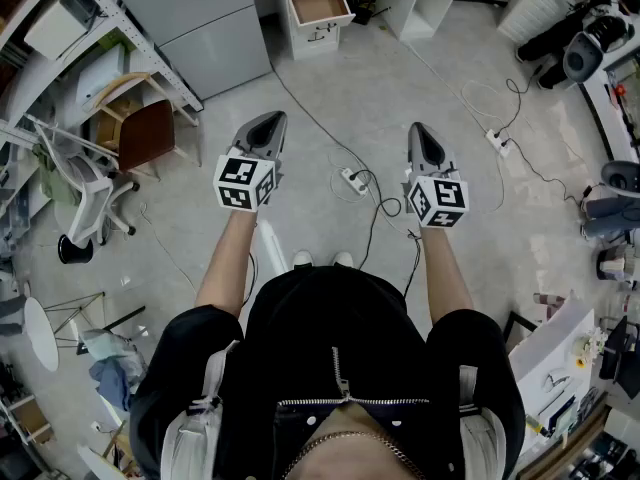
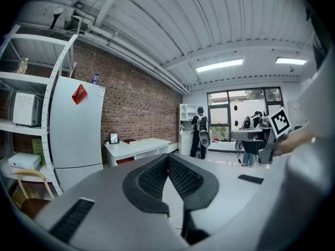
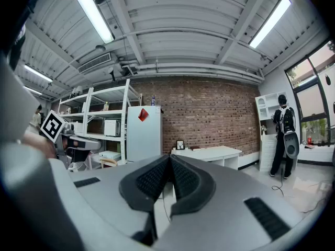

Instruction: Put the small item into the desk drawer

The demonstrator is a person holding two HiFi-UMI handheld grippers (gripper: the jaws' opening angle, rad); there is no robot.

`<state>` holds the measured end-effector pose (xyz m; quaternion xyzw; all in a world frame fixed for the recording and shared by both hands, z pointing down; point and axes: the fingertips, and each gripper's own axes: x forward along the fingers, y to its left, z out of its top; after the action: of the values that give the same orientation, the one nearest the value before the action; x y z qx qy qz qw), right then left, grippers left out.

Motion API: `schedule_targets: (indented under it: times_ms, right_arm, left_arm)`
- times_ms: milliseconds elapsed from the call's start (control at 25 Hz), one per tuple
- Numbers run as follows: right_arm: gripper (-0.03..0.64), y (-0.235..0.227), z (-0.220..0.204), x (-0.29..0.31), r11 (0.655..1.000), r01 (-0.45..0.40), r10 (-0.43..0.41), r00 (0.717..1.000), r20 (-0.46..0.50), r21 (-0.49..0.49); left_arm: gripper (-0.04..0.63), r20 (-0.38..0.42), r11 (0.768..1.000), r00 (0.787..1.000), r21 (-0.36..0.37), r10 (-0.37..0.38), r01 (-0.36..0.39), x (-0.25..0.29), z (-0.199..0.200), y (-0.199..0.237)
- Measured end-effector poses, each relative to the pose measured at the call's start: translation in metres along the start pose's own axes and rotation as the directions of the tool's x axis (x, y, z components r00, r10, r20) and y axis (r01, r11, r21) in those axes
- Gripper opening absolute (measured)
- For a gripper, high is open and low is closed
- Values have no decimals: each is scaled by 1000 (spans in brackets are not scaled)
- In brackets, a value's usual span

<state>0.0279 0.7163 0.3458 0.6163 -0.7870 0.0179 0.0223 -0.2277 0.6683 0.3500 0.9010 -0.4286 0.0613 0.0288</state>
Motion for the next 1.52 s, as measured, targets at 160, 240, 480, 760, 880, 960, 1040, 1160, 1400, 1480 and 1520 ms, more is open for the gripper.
schedule_targets:
  times_ms: [160, 240, 480, 760, 880, 960, 1040, 1160, 1400, 1480, 1520]
  right_arm:
    - [6, -2, 2, -2, 1000, 11, -11, 999, 39, 9]
    - [6, -9, 3, -2, 1000, 23, -24, 999, 41, 19]
    - [6, -22, -5, 2, 1000, -25, 25, 1000, -7, 14]
    - [6, -36, -12, 6, 997, -67, 68, 997, -30, 41]
    - [6, -44, -13, 11, 996, -73, 74, 997, -31, 51]
    - [6, -49, -15, 17, 995, -72, 74, 997, -33, 62]
    - [6, -53, -18, 26, 995, -67, 70, 997, -36, 69]
    - [6, -63, -25, 45, 996, -47, 51, 998, -46, 70]
    - [6, -83, -31, 101, 997, -31, 36, 997, -74, 74]
    - [6, -86, -31, 133, 997, -31, 36, 996, -80, 70]
    - [6, -87, -31, 152, 997, -29, 35, 996, -84, 68]
  left_arm:
    - [20, -11, 1000, 1000, -13, 2, -3, -2, -5, -3]
    - [21, -12, 1000, 1000, -17, 4, -5, 1, -6, -7]
    - [20, -11, 1000, 1000, -23, 10, -11, 17, -5, -22]
    - [21, -20, 999, 999, -29, 40, -40, 29, -5, -40]
    - [21, -20, 998, 999, -34, 48, -48, 37, -5, -45]
    - [21, -27, 998, 999, -37, 44, -45, 45, -7, -44]
    - [21, -35, 998, 999, -43, 41, -43, 55, -11, -37]
    - [21, -39, 998, 998, -52, 38, -40, 77, -14, -24]
    - [21, -31, 998, 1000, -68, -3, 0, 136, -13, 4]
    - [21, -33, 998, 999, -68, -12, 10, 160, -14, 26]
    - [21, -34, 997, 999, -70, -16, 13, 174, -13, 40]
